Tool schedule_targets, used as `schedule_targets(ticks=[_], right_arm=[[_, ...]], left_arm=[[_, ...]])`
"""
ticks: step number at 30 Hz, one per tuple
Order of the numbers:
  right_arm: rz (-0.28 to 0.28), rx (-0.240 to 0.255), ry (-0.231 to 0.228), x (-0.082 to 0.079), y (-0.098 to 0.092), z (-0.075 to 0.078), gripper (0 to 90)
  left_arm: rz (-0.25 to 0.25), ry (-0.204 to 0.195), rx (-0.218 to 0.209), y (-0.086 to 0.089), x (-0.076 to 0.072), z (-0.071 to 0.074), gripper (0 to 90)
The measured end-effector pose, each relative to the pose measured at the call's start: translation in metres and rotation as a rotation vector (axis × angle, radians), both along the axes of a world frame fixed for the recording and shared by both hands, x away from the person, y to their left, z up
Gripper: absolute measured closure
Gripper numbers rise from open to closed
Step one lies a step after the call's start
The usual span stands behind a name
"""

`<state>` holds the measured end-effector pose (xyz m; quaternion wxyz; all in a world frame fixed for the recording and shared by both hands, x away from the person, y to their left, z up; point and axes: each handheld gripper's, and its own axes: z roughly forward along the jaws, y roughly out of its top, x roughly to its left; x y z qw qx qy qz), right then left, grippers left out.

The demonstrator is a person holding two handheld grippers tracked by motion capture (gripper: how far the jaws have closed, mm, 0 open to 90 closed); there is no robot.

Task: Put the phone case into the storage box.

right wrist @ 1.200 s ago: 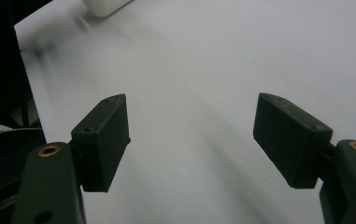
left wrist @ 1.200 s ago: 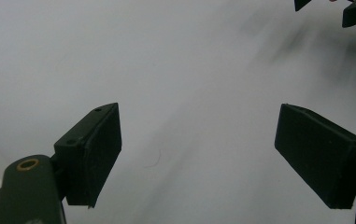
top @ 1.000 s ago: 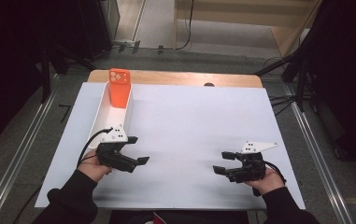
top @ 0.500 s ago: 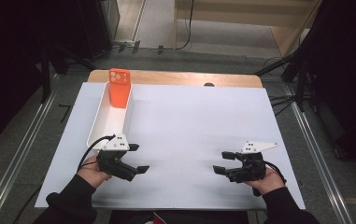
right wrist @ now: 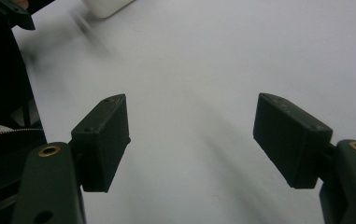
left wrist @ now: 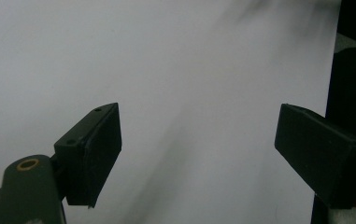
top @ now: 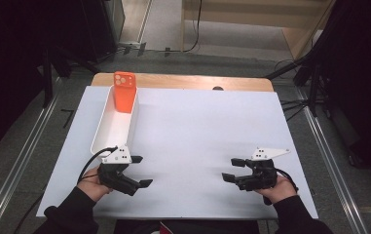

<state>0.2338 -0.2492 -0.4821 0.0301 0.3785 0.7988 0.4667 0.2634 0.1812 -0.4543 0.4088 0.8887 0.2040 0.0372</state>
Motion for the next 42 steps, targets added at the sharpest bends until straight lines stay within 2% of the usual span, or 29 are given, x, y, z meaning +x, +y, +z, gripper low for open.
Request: schedule_targets(ticks=[11, 16, 42], right_arm=[[-0.001, 0.000, 0.004, -0.0003, 0.0001, 0.0003, 26.0], [0.001, 0.001, 0.000, -0.0002, 0.0002, 0.0002, 26.0], [0.002, 0.002, 0.001, -0.0002, 0.0004, 0.0004, 26.0]], left_arm=[[-0.040, 0.024, 0.048, 0.0004, -0.0026, -0.0062, 14.9], [-0.048, 0.035, 0.056, -0.0005, -0.0026, -0.0082, 14.9], [-0.050, 0.032, 0.057, 0.0000, 0.0001, -0.0074, 14.9]])
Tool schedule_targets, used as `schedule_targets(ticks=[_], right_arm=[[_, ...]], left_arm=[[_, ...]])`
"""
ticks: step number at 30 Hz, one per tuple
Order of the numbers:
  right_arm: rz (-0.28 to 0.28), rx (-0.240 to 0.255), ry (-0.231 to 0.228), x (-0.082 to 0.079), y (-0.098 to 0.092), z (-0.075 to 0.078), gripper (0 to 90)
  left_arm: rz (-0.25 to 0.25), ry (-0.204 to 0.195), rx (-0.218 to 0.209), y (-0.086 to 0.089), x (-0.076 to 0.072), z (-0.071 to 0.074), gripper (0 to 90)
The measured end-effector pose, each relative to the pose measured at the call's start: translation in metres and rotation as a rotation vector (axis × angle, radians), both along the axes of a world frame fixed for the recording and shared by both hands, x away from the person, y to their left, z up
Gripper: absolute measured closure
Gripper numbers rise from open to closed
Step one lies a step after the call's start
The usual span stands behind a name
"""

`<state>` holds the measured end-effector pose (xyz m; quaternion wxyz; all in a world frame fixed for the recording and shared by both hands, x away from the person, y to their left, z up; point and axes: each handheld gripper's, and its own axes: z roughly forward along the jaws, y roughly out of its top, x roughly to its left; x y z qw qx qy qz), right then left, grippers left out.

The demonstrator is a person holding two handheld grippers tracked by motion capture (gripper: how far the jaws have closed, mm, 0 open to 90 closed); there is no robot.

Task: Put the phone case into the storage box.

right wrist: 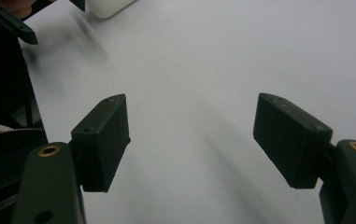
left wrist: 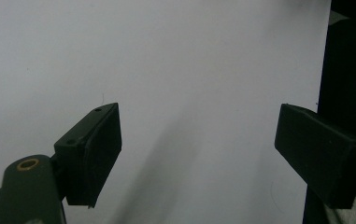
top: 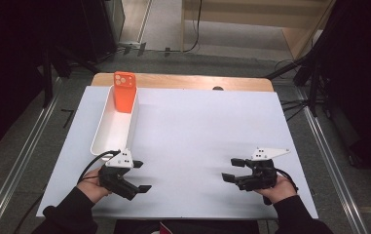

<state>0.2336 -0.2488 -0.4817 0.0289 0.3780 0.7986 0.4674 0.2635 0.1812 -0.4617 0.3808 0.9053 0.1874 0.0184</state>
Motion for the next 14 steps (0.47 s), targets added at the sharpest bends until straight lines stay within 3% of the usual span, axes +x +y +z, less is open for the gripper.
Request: schedule_targets(ticks=[14], right_arm=[[0.001, 0.000, 0.000, 0.0001, 0.0003, -0.0001, 25.9]], left_arm=[[0.004, 0.001, -0.001, 0.0005, 0.0001, 0.0004, 14.9]])
